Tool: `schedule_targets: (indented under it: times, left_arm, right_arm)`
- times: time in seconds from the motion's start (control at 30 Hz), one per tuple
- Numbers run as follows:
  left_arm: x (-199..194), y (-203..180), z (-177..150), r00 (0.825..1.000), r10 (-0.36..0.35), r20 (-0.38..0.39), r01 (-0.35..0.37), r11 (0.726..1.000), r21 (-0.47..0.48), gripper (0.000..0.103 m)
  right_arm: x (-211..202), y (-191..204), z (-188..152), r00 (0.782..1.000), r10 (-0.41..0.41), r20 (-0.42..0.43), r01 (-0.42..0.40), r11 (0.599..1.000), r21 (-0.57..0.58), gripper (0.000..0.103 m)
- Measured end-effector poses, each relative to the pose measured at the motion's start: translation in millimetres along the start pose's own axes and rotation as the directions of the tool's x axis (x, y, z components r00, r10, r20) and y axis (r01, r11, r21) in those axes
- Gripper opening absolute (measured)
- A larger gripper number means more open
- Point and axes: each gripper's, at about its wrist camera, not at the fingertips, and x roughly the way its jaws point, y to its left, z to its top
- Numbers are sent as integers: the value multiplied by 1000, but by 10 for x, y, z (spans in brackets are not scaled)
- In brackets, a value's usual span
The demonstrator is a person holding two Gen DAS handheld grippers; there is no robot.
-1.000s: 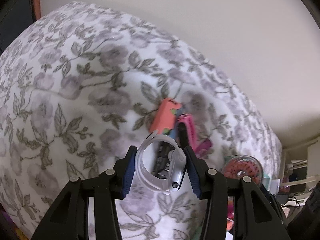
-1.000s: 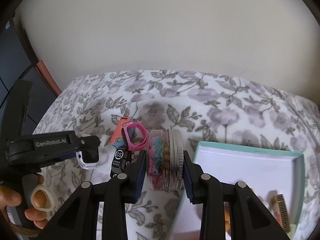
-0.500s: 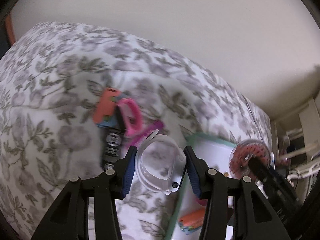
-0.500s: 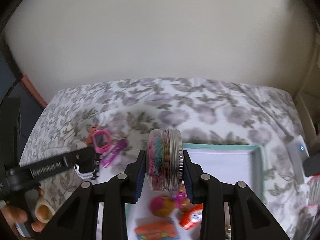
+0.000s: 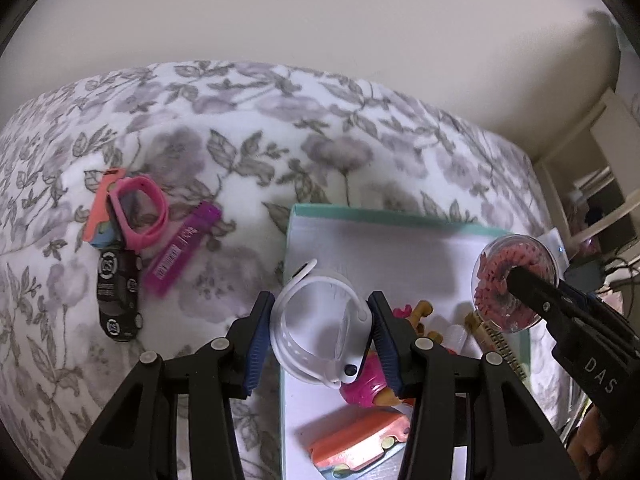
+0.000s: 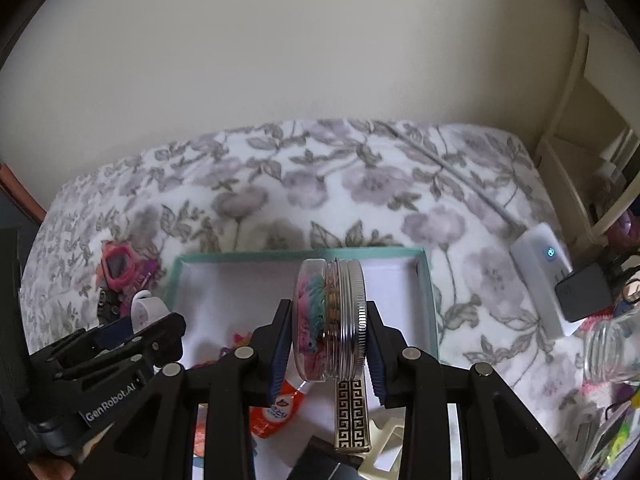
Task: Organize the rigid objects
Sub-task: 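Carry the earbud case into the tray with the left tool while the right tool carries the pink jar there, then open both tools releasing the earbud case and pink jar in the tray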
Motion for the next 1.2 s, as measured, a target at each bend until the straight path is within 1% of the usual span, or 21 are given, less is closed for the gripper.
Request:
schedule_targets:
  times: [0.1,0.2,0.33,0.7,0.8,0.87,0.9,1.0,1.1,1.2]
  left_arm:
    - [14,-26,-13,1000,4,6,-4,1000,18,50]
    - [39,-31,-18,1000,-1,3,1,1000,25,50]
    - [50,-54,-20,1000,14,4,-14,999,41,50]
    - [32,-44,8,1000,1,-23,0,999,38,50]
    - [-8,-21,31,1000,-11,-23,12,1000,23,50]
    - [-26,-19,40,1000,-10,-21,11,1000,23,50]
    - [-38,-16,46,1000,-11,-21,12,1000,19,50]
    - [-100,2,70,1000,-13,-14,13,1000,8,50]
    - [-237,33,118,1000,-21,16,21,1000,-6,50]
    - [-412,80,169,998,-11,62,12,1000,-23,50]
  right_arm:
    - [96,-20,-27,1000,-2,-22,2,1000,2,36]
    - [120,-7,-35,1000,-4,-17,4,1000,-7,36]
    - [118,15,-32,1000,-7,-21,7,1000,-16,36]
    - [119,77,-37,999,-28,-36,27,999,-37,37]
    - [112,86,-38,999,-19,-36,18,999,-40,40]
    - [97,90,-35,999,-15,-35,14,999,-37,45]
    - [80,92,-33,999,-16,-31,15,999,-36,47]
    - [-3,104,-17,1000,-24,-9,23,999,-34,47]
    - [-133,114,16,999,-23,24,24,999,-30,47]
    - [-295,143,48,998,-26,66,28,999,-36,48]
